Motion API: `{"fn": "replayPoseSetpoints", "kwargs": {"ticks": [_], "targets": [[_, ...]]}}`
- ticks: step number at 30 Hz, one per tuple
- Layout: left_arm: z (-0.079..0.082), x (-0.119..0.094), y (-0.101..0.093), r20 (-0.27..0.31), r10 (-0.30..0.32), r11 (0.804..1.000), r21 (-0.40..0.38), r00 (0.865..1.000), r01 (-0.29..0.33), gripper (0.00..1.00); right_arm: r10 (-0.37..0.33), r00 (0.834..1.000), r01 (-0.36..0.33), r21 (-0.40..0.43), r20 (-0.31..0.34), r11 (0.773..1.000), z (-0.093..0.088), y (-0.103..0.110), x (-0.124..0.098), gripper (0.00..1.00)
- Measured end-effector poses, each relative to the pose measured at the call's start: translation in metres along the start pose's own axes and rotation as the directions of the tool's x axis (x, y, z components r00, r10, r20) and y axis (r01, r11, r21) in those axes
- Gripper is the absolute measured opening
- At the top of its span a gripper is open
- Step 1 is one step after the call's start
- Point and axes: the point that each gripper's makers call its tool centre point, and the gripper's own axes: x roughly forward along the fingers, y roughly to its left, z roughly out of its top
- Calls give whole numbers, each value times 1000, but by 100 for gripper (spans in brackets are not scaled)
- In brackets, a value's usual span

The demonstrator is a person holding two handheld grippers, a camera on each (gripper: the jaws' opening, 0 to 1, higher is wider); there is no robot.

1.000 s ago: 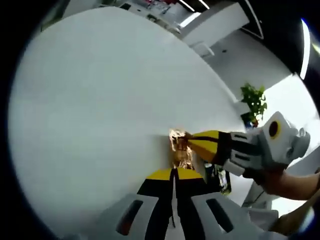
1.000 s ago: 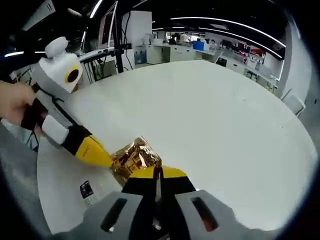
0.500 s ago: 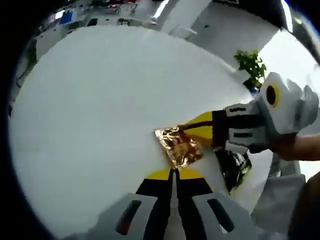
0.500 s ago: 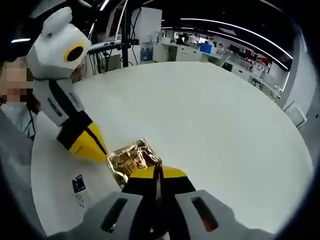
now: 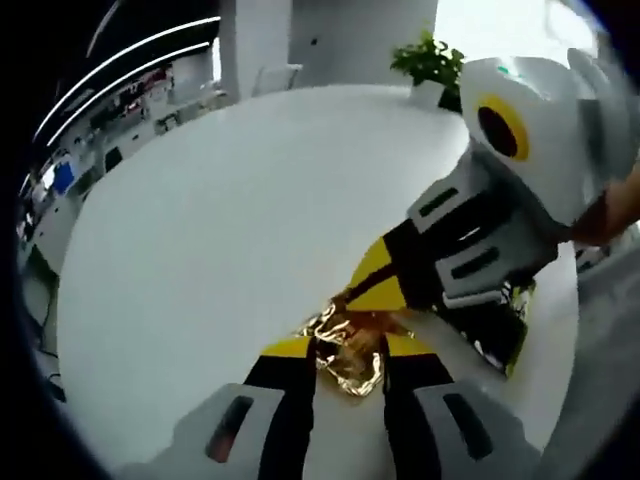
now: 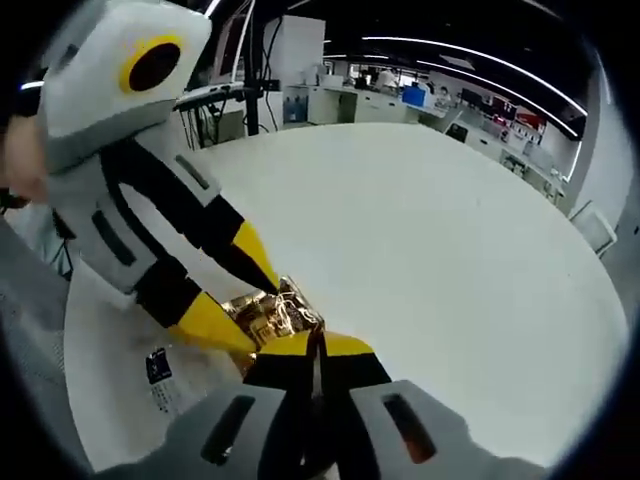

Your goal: Arrange the skincare products in the storage area until every visible bottle or jar stands upright without overlapping.

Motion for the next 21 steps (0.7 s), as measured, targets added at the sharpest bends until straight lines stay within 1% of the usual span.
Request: {"fn": "replayPoseSetpoints", "kwargs": {"ticks": [3, 5, 13, 15, 17, 18, 21], "targets": [[-5, 4, 2, -27, 11, 998, 58, 1000, -10, 27, 3, 1000, -3, -4, 2, 1000, 0, 0, 1, 2], [-2, 3, 3, -14, 12, 998, 61, 1000, -11, 27, 4, 1000, -4, -5, 1, 1000, 0, 0, 1, 2], [-3, 4, 5, -15, 10, 998, 59, 1000, -9, 28, 10, 1000, -10, -6, 0, 1000, 1, -1, 3, 4], [-4, 5, 6, -13, 11, 999, 50, 1000, -10, 28, -5, 1000, 5, 12, 16, 1000, 2, -5, 2, 8], [-4, 5, 5, -13, 12, 999, 53, 1000, -11, 28, -24, 999, 24, 4, 34, 1000, 5, -9, -1, 15], [-4, 5, 5, -13, 12, 999, 52, 1000, -11, 28, -27, 998, 27, 11, 48, 1000, 7, -9, -2, 17], [-4, 5, 5, -13, 11, 999, 53, 1000, -10, 28, -45, 998, 45, -1, 45, 999, 9, -12, -5, 18]]}}
